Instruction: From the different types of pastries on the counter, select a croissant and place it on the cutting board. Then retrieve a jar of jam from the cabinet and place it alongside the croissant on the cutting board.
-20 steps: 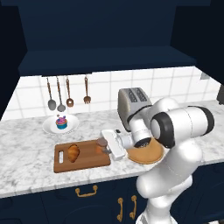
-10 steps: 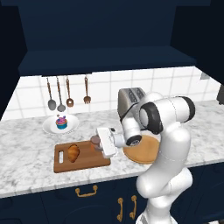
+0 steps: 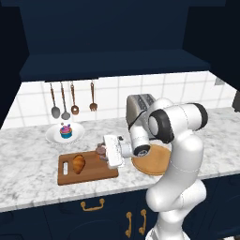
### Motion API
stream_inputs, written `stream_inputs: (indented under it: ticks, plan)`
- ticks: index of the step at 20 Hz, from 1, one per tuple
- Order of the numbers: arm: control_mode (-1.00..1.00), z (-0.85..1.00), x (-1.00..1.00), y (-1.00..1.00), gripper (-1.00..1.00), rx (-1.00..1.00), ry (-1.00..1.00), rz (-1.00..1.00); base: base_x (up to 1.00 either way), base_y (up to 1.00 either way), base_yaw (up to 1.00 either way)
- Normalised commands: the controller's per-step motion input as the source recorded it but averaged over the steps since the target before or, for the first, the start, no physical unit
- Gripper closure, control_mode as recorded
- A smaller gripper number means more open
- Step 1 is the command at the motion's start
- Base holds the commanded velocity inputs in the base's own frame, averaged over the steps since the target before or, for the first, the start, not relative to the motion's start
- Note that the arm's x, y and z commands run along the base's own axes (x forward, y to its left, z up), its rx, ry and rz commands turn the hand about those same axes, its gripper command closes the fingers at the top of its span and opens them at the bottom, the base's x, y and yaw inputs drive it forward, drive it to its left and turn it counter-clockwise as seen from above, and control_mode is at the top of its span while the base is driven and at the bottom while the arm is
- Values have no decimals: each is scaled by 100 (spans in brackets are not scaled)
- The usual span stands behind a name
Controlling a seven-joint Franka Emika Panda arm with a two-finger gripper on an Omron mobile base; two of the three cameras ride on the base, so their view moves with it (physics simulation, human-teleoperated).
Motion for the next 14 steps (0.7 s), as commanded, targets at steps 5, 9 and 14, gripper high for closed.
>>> stream_inputs:
  ticks: [5,9,14]
  plan:
    - [-100,-18,9,0,-100,3,-3,-6,0,0,0]
    - [-100,-4,2,-7,-100,2,0,-2,0,0,0]
    - [-100,88,-10,-50,-100,-10,16,-5,0,0,0]
